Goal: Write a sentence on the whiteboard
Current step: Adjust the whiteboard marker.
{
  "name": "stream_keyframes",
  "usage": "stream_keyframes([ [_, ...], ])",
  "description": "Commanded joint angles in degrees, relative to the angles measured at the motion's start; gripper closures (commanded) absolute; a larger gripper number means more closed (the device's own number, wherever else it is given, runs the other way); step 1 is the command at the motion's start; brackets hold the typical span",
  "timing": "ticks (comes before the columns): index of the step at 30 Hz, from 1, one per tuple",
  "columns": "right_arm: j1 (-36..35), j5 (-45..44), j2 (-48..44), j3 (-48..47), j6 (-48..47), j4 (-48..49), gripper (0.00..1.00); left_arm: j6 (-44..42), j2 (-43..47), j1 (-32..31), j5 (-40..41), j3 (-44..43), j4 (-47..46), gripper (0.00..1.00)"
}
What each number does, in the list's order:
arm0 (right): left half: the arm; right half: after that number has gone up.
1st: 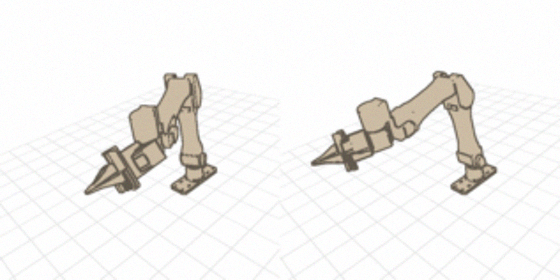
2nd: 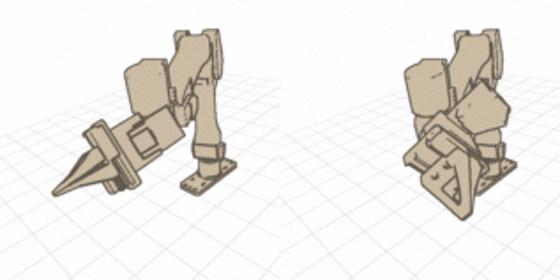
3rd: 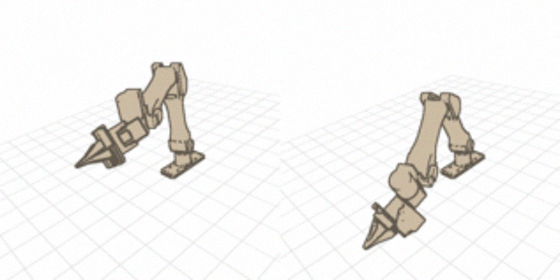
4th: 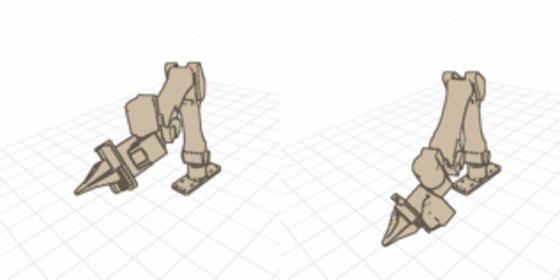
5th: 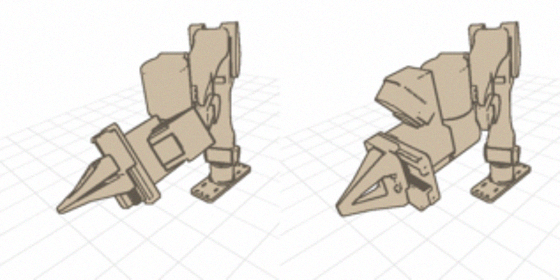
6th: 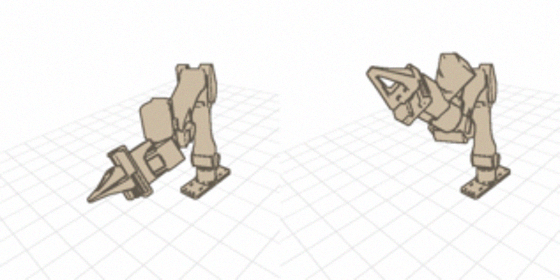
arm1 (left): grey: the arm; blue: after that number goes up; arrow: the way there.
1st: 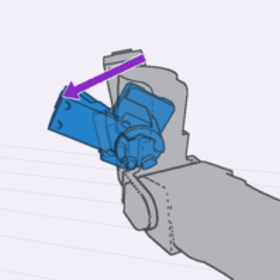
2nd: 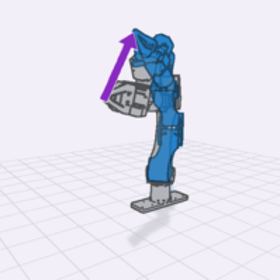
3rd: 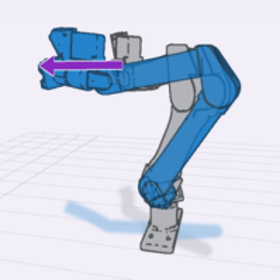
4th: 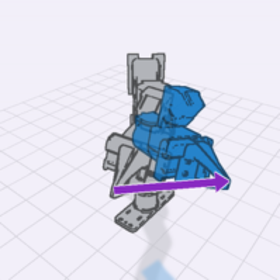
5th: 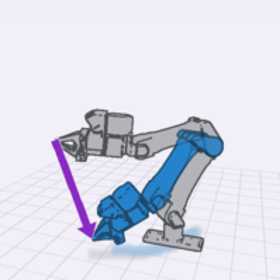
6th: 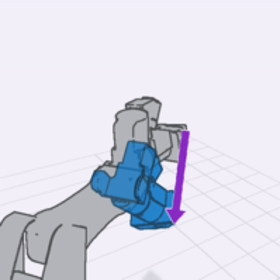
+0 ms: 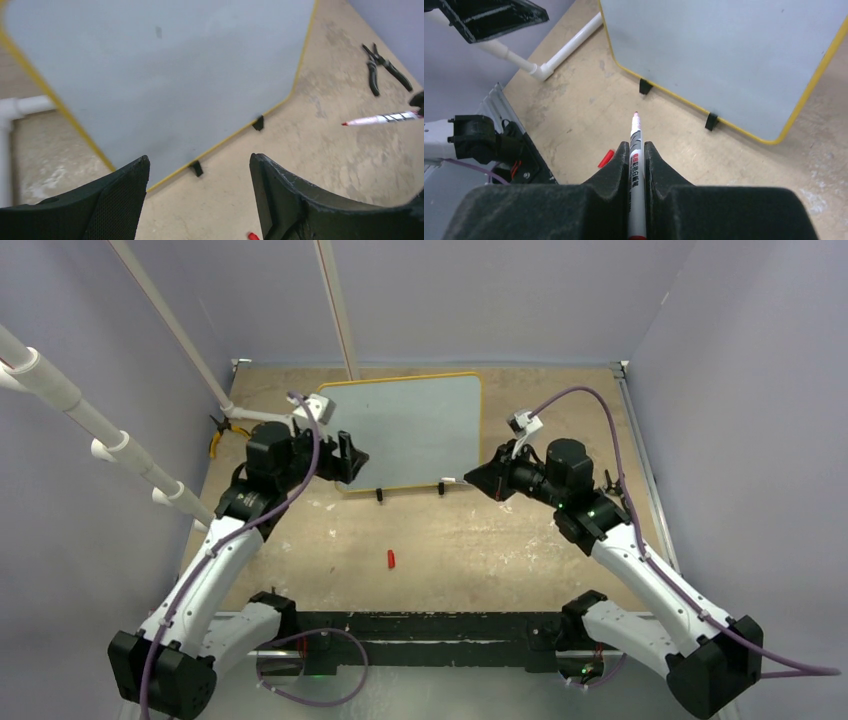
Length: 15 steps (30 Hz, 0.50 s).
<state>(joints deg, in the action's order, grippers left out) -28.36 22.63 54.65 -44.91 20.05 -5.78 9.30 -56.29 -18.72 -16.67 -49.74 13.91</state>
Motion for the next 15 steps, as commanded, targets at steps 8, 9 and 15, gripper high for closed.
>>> stream_keyframes([
  [8,-2.40,-3.16,-1.64,1.60,-2.65,15.22,1.00,7.22,-0.38,15.80,-2.84,-1.04,-3.93,0.28],
  [9,-2.86,-3.20,-1.12,1.53,-2.65,16.03,1.00,7.72,-1.00,16.39,-3.55,-1.08,-4.55,0.28],
  [15,-6.21,-4.22,1.97,-0.08,-3.29,20.80,1.00,10.44,-5.28,18.62,-9.21,-3.00,-9.56,0.29],
])
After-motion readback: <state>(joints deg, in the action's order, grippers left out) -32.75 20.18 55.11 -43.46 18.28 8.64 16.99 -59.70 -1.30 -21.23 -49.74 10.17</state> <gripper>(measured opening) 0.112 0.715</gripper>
